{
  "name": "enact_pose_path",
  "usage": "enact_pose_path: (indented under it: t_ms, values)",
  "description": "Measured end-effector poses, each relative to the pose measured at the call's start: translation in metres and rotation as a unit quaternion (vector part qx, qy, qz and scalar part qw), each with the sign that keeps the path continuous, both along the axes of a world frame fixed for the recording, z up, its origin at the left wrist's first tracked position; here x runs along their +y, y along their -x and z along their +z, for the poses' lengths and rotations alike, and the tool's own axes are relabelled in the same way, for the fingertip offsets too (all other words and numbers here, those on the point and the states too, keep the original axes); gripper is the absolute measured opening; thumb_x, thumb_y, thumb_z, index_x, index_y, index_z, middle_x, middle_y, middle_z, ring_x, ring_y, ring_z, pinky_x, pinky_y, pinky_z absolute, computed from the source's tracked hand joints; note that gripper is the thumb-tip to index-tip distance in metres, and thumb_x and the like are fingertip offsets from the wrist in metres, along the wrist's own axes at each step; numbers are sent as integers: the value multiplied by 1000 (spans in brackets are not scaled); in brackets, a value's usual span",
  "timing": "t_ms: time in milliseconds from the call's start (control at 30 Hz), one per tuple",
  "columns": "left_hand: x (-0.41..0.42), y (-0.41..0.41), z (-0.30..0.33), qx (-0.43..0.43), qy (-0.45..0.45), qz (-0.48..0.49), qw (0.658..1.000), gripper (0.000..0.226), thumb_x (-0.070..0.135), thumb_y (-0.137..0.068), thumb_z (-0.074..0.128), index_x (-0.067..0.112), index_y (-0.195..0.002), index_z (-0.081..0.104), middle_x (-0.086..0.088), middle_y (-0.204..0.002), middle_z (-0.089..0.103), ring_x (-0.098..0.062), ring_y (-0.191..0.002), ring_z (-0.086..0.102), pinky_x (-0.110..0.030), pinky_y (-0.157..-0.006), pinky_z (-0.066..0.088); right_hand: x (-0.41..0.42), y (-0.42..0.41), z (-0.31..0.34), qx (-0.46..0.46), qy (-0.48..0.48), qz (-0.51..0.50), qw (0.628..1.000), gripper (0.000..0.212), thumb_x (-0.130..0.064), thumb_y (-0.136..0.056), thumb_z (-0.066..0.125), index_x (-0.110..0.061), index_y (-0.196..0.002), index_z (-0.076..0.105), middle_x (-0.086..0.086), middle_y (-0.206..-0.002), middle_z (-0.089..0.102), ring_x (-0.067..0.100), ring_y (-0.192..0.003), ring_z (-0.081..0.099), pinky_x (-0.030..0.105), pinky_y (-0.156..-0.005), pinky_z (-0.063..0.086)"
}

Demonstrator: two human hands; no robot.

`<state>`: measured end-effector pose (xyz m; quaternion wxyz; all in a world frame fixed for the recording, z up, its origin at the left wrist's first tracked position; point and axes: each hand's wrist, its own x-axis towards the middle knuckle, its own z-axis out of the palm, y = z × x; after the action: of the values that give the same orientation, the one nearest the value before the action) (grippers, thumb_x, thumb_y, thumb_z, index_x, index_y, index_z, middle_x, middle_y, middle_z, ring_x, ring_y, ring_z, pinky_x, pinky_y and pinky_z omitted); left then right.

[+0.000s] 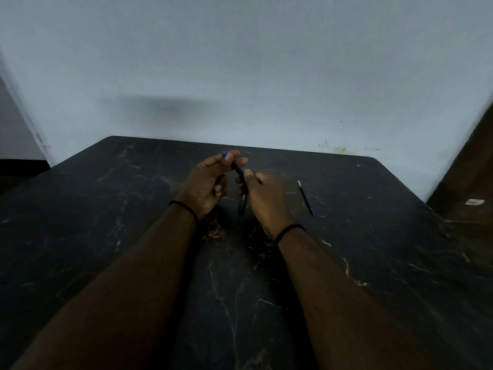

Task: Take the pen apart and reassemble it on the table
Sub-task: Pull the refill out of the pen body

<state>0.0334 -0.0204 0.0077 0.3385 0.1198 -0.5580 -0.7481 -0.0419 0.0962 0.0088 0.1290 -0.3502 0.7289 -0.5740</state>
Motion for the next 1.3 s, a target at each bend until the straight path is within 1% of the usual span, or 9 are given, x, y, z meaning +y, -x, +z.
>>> enact_pose_path:
  t_ms: [133, 267, 433, 600, 733, 867, 933, 1133, 1300]
  values:
    - [-2, 2, -3, 0, 2, -1, 1000, 18, 21, -98, 55, 13, -108, 68, -4, -108, 74, -5, -39, 31, -21, -41, 25, -2, 4, -1, 33, 14, -12, 999, 28, -30, -100, 53, -12, -88, 70, 9, -85, 71, 24, -80, 65, 47, -82, 53]
    - [-5, 3, -5, 5, 0, 5, 1000, 18, 19, -97, 57, 14, -107, 71, 4, -86, 71, -5, -41, 32, -21, -40, 23, 1, 4, -8, -1, 58, 29, 998, 10, -20, -92, 67, -18, -86, 60, 10, -78, 72, 23, -64, 63, 40, -63, 53]
    - [-6, 3, -5, 11, -1, 6, 1000, 18, 19, -97, 56, 11, -107, 70, 1, -78, 63, -5, -41, 31, -20, -37, 22, 0, 3, -5, -7, 30, 18, 999, 26, -41, -99, 54, -23, -83, 66, -4, -63, 68, 5, -54, 61, 19, -51, 43]
    - [-7, 2, -6, 15, -10, 4, 1000, 18, 20, -97, 58, 12, -106, 72, 1, -78, 57, -5, -41, 30, -19, -36, 23, 0, 5, -3, 45, 12, 12, 999, 26, -31, -100, 54, -17, -85, 69, 5, -78, 67, 16, -70, 57, 40, -72, 49]
    - [-6, 2, -7, 19, -7, 4, 1000, 23, 25, -88, 64, 12, -104, 72, 2, -77, 58, -6, -41, 29, -19, -36, 23, 2, 5, -5, 38, 58, 10, 998, 22, -18, -86, 74, -28, -83, 55, -3, -82, 60, 14, -72, 56, 33, -68, 48]
    - [-5, 3, -6, 8, -4, 10, 1000, 19, 21, -94, 60, 12, -105, 72, 2, -76, 58, -6, -41, 29, -21, -37, 21, 2, 1, -3, 19, 28, 26, 999, 13, -40, -91, 68, -27, -91, 63, 4, -90, 71, 21, -81, 68, 41, -76, 58]
    - [-5, 2, -5, 6, -3, 11, 1000, 18, 20, -96, 58, 12, -106, 72, 0, -78, 56, -6, -42, 29, -21, -38, 21, 0, 1, -1, 28, 8, 16, 999, 34, -41, -99, 54, -12, -95, 71, 13, -88, 72, 28, -83, 68, 48, -83, 55]
    - [-3, 1, -5, 3, -2, 12, 1000, 28, 29, -83, 66, 13, -104, 72, -1, -82, 55, -7, -44, 28, -22, -40, 20, 0, 5, -6, 31, 44, 11, 999, 19, -21, -91, 68, -27, -76, 60, -6, -75, 64, 11, -70, 59, 31, -69, 49]
    - [-5, 2, -6, -2, 0, 11, 1000, 22, 27, -87, 65, 14, -103, 74, -2, -81, 58, -6, -42, 29, -22, -40, 21, 0, 4, -8, 32, 58, 25, 998, 18, -24, -86, 74, -27, -92, 57, 2, -91, 66, 20, -82, 64, 37, -71, 52]
